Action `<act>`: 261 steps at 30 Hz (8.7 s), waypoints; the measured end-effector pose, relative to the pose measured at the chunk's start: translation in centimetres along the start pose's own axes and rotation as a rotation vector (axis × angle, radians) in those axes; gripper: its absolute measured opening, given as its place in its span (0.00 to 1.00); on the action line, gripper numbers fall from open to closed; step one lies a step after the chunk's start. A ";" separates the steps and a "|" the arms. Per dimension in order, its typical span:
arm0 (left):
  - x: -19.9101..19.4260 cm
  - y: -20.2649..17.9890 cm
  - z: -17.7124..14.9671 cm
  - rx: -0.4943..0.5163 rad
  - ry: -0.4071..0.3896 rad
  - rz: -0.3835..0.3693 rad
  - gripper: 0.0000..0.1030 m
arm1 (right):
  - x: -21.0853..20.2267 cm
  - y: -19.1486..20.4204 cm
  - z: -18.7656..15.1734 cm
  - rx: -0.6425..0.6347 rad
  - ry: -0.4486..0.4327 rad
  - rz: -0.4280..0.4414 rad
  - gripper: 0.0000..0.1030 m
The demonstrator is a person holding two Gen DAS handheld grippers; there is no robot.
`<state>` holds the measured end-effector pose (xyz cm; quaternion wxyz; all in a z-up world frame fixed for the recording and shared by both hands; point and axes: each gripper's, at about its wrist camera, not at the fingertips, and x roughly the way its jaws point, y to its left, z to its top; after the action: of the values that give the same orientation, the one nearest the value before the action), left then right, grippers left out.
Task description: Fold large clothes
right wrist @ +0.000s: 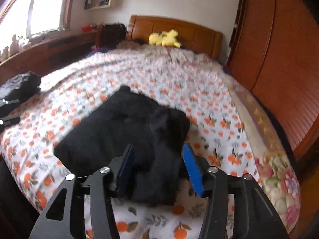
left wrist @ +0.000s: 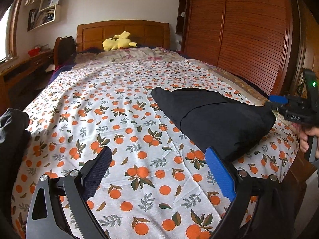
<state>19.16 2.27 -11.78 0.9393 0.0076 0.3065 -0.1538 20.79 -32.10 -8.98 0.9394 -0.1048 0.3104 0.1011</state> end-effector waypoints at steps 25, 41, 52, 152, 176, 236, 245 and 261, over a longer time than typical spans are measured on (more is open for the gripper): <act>1.4 -0.7 0.3 0.025 0.021 0.013 0.94 | 8.5 7.4 -4.1 -0.005 0.142 0.240 0.44; 10.2 -2.9 4.8 0.053 0.054 -0.055 0.98 | 0.4 -2.0 -7.0 0.184 0.059 0.083 0.38; 17.4 -3.1 8.3 0.062 0.091 -0.041 0.97 | 3.4 -3.9 -9.0 0.324 0.093 0.125 0.54; 28.6 -52.1 16.1 0.355 0.061 -0.361 0.17 | -13.4 -34.5 -19.4 0.506 -0.051 -0.427 0.56; 19.0 -41.6 9.6 0.337 0.012 -0.371 0.98 | -8.6 -33.5 -16.7 0.391 0.012 -0.414 0.42; -16.1 -9.2 0.7 -0.005 -0.117 0.202 0.98 | -14.1 6.3 -3.8 0.246 -0.239 0.133 0.93; -20.2 -6.7 0.7 -0.054 -0.192 0.278 0.98 | -16.5 9.4 -2.1 0.222 -0.317 0.152 0.93; -21.1 -6.2 0.5 -0.076 -0.218 0.300 0.98 | -17.1 10.4 -2.2 0.210 -0.323 0.146 0.93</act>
<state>1.49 2.30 1.35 0.9790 0.0007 0.2038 -0.0003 3.49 -24.87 -1.73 0.9730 0.0340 0.1711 0.1513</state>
